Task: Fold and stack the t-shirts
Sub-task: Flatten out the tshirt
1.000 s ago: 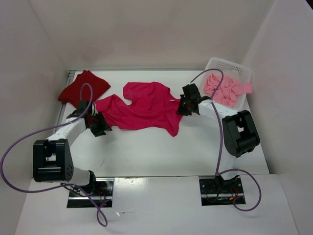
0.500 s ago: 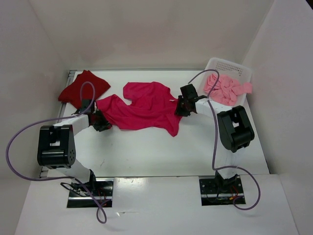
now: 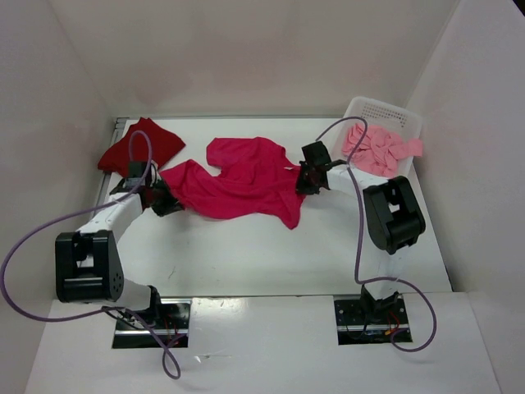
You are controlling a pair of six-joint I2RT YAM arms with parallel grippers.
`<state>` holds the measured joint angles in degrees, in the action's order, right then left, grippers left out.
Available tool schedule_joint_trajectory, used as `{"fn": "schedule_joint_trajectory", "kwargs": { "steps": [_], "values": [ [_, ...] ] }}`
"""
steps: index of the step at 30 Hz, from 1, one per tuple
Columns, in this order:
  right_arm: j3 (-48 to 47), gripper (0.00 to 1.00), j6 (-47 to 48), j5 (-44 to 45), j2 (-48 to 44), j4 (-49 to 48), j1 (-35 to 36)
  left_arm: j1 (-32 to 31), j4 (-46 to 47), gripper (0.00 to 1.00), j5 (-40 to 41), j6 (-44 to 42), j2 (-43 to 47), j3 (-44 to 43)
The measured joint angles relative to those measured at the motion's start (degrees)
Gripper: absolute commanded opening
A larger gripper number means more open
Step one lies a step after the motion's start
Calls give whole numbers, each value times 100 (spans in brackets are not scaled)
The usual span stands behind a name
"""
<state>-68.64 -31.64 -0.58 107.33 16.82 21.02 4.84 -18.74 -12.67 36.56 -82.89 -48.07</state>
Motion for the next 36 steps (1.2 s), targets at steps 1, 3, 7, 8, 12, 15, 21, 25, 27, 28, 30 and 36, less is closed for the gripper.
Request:
{"fn": "schedule_joint_trajectory", "kwargs": {
  "steps": [1, 3, 7, 8, 12, 15, 21, 25, 27, 28, 30, 36],
  "values": [
    [92, 2, -28, 20, -120, 9, 0, 44, -92, 0, -81, -61, 127, -20],
    [334, 0, -74, 52, -509, 79, 0, 212, -278, 0, -251, -214, 310, -44],
    [1169, 0, -328, 151, -1829, 306, -2, 719, -680, 0, -466, -533, 442, -70],
    [1403, 0, -415, 157, -2201, 372, -7, 817, -758, 0, -509, -577, 442, -96],
    [2232, 0, -874, 138, -3665, 796, -105, 1012, -909, 0, -944, -638, 407, -278],
    [2343, 0, -1152, 140, -4474, 1239, -162, 1036, -1060, 0, -1287, -619, 367, -612],
    [175, 0, -1093, 518, -4962, 2398, -168, 1023, -1178, 0, -1880, -289, 457, -2065],
    [-2118, 0, -802, 807, -4798, 2673, -168, 1012, -1340, 0, -2048, -61, 531, -3292],
    [-3296, 0, -627, 918, -4570, 2754, -168, 1023, -1335, 0, -2144, 83, 538, -4041],
    [-3928, 0, -535, 986, -4430, 2796, -168, 1056, -1276, 0, -2267, 168, 542, -4406],
    [-5112, 0, -369, 1097, -4094, 2992, -181, 1182, -1088, 0, -2490, 413, 603, -4922],
    [-7285, 0, -22, 1609, -3438, 3056, 131, 1923, -63, 0, -3145, 1488, 907, -5230]
  ]
}}
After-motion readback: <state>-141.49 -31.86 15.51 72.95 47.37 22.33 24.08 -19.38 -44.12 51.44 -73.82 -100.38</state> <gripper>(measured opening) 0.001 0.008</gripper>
